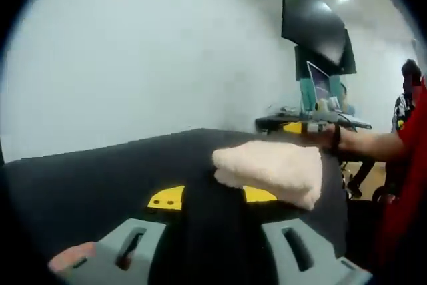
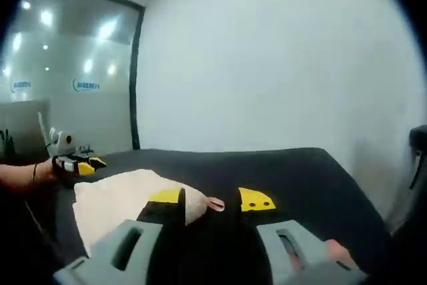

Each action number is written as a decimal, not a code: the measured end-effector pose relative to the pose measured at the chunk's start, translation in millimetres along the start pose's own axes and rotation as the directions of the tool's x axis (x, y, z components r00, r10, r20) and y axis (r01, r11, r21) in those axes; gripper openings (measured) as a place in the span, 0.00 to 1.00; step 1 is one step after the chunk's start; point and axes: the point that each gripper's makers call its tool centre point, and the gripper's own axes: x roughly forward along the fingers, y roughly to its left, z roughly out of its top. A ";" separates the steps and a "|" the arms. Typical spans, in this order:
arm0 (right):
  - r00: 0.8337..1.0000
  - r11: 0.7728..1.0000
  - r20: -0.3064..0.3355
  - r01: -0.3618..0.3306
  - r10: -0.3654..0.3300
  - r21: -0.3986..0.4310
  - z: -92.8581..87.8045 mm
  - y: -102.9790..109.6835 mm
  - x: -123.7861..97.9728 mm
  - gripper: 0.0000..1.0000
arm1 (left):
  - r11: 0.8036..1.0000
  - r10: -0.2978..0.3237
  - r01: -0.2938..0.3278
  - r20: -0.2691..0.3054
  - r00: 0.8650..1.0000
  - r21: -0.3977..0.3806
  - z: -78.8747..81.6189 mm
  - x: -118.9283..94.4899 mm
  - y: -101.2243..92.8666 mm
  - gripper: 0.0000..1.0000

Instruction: Fold the towel on the table until its edges align and the towel forms a compact rectangular stack.

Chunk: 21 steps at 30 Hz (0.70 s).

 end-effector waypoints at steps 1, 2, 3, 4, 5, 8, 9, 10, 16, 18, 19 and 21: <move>0.999 1.000 -0.036 0.001 -0.001 -0.022 -8.4 -0.4 0.3 0.27 | 1.000 -0.012 0.013 0.022 1.000 -0.026 -4.9 -1.2 -1.6 0.32; 0.996 0.999 -0.093 -0.011 0.007 -0.045 -14.0 1.8 -1.1 0.26 | 1.000 -0.002 0.002 0.007 1.000 -0.024 -11.2 -2.2 1.0 0.32; 0.999 0.999 -0.020 -0.028 0.028 -0.024 -0.7 8.2 -2.3 0.26 | 0.999 0.033 -0.033 -0.049 0.998 0.005 -15.6 -5.9 5.0 0.32; 0.999 0.999 0.011 -0.037 0.038 -0.037 3.9 10.9 -3.4 0.26 | 0.998 0.051 -0.051 0.004 0.999 0.027 -6.0 -6.8 14.1 0.30; 0.999 0.996 0.006 -0.044 0.045 -0.074 0.8 10.2 -2.6 0.25 | 0.999 0.039 -0.038 0.055 0.998 -0.013 1.8 -7.5 12.3 0.30; 0.997 0.997 -0.080 -0.027 0.022 -0.068 -13.1 3.4 -5.8 0.25 | 0.996 0.042 -0.036 0.081 0.996 -0.078 5.1 -13.3 3.6 0.30; 0.995 0.999 -0.095 -0.026 0.023 -0.031 -16.3 1.6 -5.4 0.25 | 0.995 0.064 -0.056 0.100 0.993 -0.082 8.1 -15.7 6.5 0.30; 0.996 0.999 -0.090 -0.024 0.020 -0.037 -16.5 -0.6 -5.0 0.25 | 0.993 0.079 -0.068 0.115 0.990 -0.094 10.4 -17.9 12.4 0.30; 0.996 0.997 -0.087 -0.016 0.010 -0.071 -17.2 2.6 -5.1 0.25 | 0.989 0.115 -0.097 0.168 0.979 -0.111 18.2 -22.1 33.5 0.30; 0.993 0.996 -0.116 -0.003 -0.008 -0.093 -23.9 -2.9 -3.1 0.25 | 0.987 0.142 -0.127 0.164 0.976 -0.102 17.8 -22.6 32.3 0.30; 0.994 0.995 -0.112 -0.002 -0.010 -0.102 -23.4 -2.0 -3.1 0.25 | 0.988 0.145 -0.135 0.164 0.976 -0.071 18.5 -23.2 31.6 0.30; 0.994 0.993 -0.105 0.003 -0.015 -0.115 -21.7 -5.4 -0.9 0.25 | 0.990 0.135 -0.125 0.179 0.974 -0.071 22.1 -22.9 31.4 0.30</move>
